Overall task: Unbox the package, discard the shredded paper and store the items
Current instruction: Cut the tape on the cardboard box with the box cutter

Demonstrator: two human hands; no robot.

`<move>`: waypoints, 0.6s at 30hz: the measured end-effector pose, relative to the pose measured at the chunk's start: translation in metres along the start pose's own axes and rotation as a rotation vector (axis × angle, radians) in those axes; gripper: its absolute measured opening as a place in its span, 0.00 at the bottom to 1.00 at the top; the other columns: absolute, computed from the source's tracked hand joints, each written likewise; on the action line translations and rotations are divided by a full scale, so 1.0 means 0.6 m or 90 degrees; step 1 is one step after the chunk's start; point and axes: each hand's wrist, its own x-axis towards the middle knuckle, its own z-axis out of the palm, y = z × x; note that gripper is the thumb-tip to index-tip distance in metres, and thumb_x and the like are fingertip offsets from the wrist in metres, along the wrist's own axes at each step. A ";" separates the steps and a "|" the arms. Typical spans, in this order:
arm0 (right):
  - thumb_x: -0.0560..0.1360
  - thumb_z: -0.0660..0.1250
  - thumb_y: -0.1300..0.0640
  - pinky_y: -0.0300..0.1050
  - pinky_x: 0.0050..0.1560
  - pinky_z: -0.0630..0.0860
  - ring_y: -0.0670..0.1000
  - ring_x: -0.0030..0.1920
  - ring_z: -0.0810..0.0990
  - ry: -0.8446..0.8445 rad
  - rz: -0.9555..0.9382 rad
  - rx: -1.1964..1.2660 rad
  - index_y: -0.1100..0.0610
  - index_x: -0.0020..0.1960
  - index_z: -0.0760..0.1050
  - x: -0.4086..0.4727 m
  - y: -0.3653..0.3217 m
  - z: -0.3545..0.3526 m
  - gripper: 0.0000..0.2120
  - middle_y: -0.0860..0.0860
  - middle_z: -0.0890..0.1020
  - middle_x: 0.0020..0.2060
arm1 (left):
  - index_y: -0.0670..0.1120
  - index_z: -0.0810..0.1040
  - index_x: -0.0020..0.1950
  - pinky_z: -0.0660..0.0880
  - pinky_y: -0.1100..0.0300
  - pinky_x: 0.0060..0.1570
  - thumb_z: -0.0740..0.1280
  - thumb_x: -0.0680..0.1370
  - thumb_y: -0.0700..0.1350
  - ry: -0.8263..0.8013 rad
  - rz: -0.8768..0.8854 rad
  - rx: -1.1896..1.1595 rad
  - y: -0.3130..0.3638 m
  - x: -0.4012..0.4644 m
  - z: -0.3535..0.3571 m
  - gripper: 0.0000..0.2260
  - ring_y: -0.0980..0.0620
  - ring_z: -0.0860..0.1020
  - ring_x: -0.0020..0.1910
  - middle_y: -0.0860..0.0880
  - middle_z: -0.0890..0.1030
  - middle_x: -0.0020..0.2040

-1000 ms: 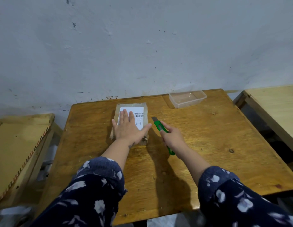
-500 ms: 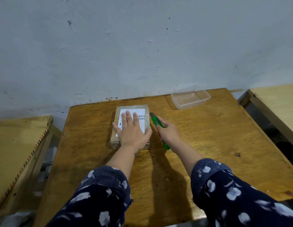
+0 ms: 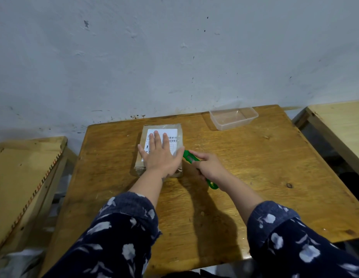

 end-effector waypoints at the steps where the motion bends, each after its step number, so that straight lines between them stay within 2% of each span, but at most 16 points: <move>1: 0.77 0.60 0.62 0.43 0.27 0.65 0.49 0.26 0.67 -0.008 0.001 -0.005 0.44 0.66 0.73 -0.004 0.002 -0.002 0.21 0.49 0.75 0.28 | 0.50 0.40 0.79 0.35 0.37 0.71 0.40 0.77 0.67 -0.009 -0.001 -0.012 0.000 0.000 -0.003 0.34 0.47 0.34 0.77 0.46 0.37 0.79; 4: 0.76 0.61 0.62 0.43 0.28 0.64 0.49 0.26 0.67 -0.031 0.007 -0.021 0.45 0.65 0.74 -0.014 0.007 -0.005 0.21 0.50 0.74 0.27 | 0.51 0.41 0.79 0.35 0.39 0.72 0.41 0.80 0.62 -0.026 0.001 -0.041 -0.004 -0.001 -0.010 0.30 0.49 0.35 0.77 0.48 0.37 0.79; 9: 0.77 0.62 0.60 0.40 0.27 0.64 0.48 0.27 0.67 -0.071 0.015 -0.063 0.43 0.65 0.74 -0.032 0.013 -0.012 0.20 0.49 0.73 0.28 | 0.50 0.42 0.79 0.35 0.40 0.71 0.44 0.81 0.60 -0.039 0.011 -0.046 -0.012 0.000 -0.014 0.29 0.50 0.36 0.77 0.48 0.38 0.79; 12: 0.78 0.62 0.57 0.42 0.27 0.64 0.48 0.26 0.66 -0.060 -0.006 -0.078 0.43 0.65 0.74 -0.042 0.018 -0.010 0.18 0.46 0.73 0.27 | 0.50 0.43 0.79 0.35 0.42 0.72 0.44 0.80 0.62 -0.033 0.024 -0.042 -0.015 -0.006 -0.015 0.30 0.51 0.37 0.77 0.48 0.39 0.79; 15: 0.77 0.62 0.59 0.42 0.25 0.65 0.48 0.24 0.68 -0.036 -0.028 -0.102 0.42 0.65 0.73 -0.049 0.022 -0.005 0.20 0.41 0.71 0.29 | 0.50 0.45 0.79 0.37 0.45 0.73 0.42 0.77 0.68 -0.023 0.081 -0.021 -0.032 -0.022 -0.019 0.35 0.53 0.39 0.77 0.50 0.41 0.79; 18: 0.78 0.61 0.59 0.42 0.26 0.64 0.47 0.23 0.67 -0.032 -0.019 -0.102 0.42 0.66 0.72 -0.051 0.022 -0.005 0.20 0.44 0.73 0.28 | 0.50 0.45 0.79 0.39 0.47 0.75 0.43 0.72 0.74 0.000 0.176 0.014 -0.079 -0.046 -0.022 0.42 0.55 0.42 0.78 0.53 0.43 0.79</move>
